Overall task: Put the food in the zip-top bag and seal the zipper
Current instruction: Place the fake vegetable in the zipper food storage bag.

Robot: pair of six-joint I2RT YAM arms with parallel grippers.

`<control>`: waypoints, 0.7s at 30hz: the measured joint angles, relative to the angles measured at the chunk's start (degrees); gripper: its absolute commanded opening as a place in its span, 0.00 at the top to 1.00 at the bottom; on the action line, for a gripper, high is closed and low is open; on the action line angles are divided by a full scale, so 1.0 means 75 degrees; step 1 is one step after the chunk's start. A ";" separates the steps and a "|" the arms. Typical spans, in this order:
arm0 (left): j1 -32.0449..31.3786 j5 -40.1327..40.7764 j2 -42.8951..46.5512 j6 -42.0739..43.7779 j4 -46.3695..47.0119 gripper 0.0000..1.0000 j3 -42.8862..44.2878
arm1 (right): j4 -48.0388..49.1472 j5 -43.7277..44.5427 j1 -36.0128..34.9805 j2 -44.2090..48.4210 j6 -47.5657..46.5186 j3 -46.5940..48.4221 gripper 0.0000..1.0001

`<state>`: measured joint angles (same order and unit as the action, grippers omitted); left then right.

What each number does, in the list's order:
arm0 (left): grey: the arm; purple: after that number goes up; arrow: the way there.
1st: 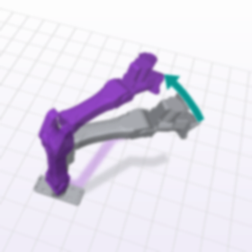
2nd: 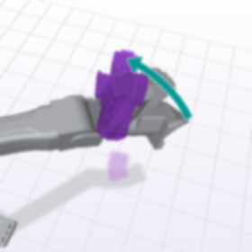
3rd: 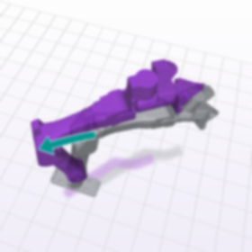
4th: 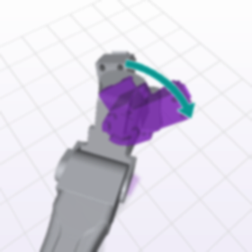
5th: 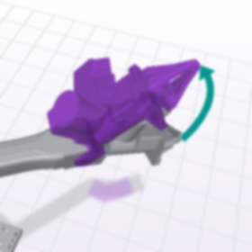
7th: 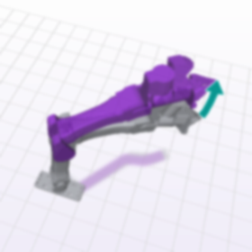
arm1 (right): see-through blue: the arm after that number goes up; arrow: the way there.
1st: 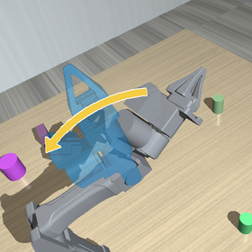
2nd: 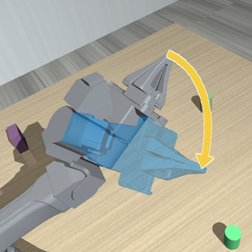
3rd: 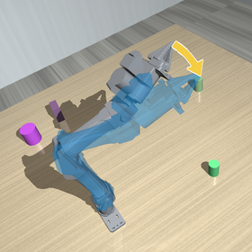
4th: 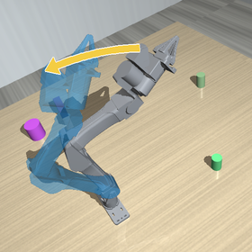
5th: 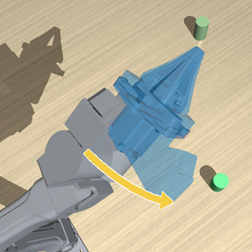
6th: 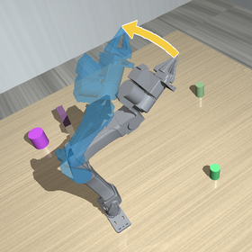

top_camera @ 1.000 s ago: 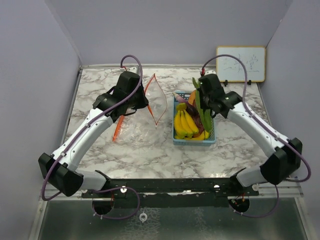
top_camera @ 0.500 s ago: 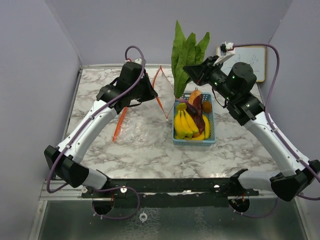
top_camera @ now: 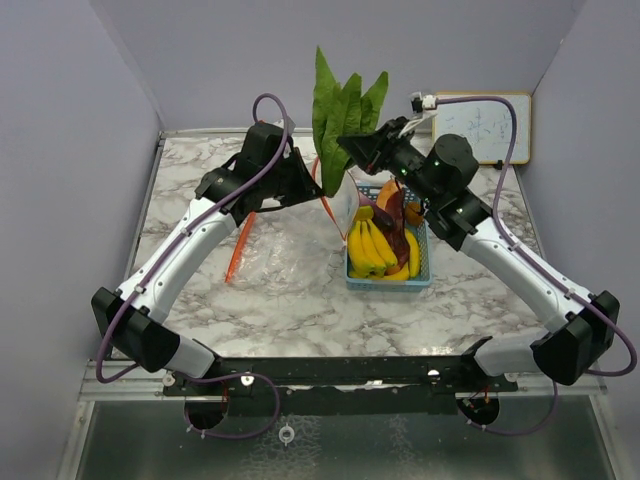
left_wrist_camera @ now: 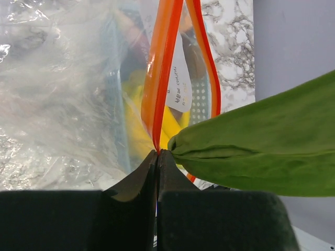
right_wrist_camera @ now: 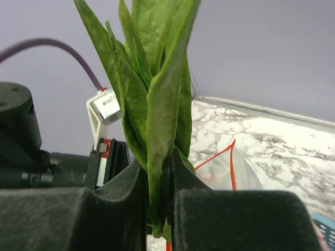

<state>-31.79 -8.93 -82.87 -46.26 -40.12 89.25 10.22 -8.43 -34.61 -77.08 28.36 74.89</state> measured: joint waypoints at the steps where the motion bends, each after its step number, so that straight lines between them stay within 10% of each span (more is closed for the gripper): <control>1: 0.0017 -0.0029 -0.0003 -0.0020 0.0006 1.00 0.0006 | 0.0041 0.0000 -0.0050 0.0000 -0.0023 -0.0073 0.98; 21: 0.0382 -0.0589 -0.0195 -0.0289 0.0227 1.00 0.0175 | -0.1221 0.1288 -0.1183 0.0577 -0.0813 -0.1641 0.98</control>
<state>-28.93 -13.34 -84.33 -48.42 -38.41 90.56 1.06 1.23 -43.48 -72.75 22.26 62.59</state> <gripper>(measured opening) 0.012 0.114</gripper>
